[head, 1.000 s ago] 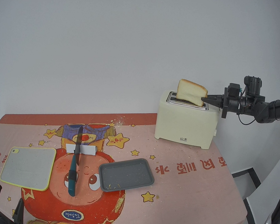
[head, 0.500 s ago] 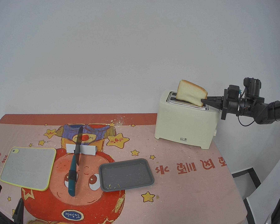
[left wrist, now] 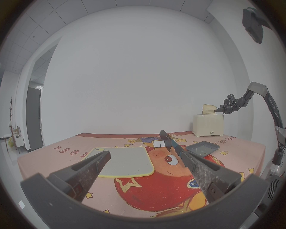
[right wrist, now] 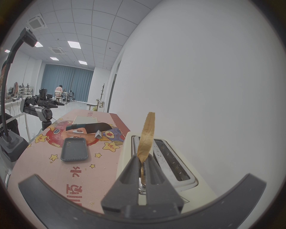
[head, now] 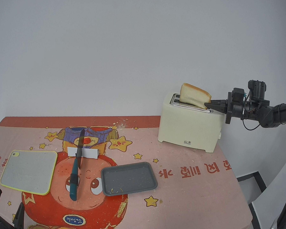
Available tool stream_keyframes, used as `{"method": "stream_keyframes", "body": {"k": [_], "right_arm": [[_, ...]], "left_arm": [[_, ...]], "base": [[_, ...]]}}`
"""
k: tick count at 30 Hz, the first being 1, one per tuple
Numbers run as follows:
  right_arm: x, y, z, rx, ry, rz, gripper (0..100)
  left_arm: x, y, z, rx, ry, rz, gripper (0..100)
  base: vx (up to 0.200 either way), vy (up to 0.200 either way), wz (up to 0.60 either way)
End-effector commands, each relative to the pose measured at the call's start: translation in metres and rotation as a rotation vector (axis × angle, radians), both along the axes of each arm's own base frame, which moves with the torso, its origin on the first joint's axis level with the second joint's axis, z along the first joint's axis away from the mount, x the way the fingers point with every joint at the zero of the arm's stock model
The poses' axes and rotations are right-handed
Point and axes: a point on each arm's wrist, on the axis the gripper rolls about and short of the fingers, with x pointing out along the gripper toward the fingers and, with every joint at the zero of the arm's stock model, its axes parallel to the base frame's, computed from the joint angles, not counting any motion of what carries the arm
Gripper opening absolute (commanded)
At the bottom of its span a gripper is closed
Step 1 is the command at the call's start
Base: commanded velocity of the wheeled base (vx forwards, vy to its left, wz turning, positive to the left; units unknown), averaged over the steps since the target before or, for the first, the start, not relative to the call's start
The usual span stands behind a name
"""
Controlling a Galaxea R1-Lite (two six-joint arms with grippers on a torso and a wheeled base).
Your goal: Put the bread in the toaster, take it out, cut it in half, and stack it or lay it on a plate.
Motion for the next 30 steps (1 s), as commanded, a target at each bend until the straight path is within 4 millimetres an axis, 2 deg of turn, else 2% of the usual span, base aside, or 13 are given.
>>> {"method": "stream_keyframes", "body": {"k": [1, 30], "right_arm": [[-0.0014, 0.0004, 0.0014, 0.0, -0.003, 0.003, 0], [-0.0002, -0.0001, -0.0014, 0.025, 0.069, 0.001, 0]], "left_arm": [[0.0013, 0.0, -0.0049, 0.0, 0.018, 0.0, 100], [0.0013, 0.0, -0.0049, -0.001, 0.018, 0.0, 100]], "base": [[0.0, 0.0, 0.0], [0.0, 0.0, 0.0]]}}
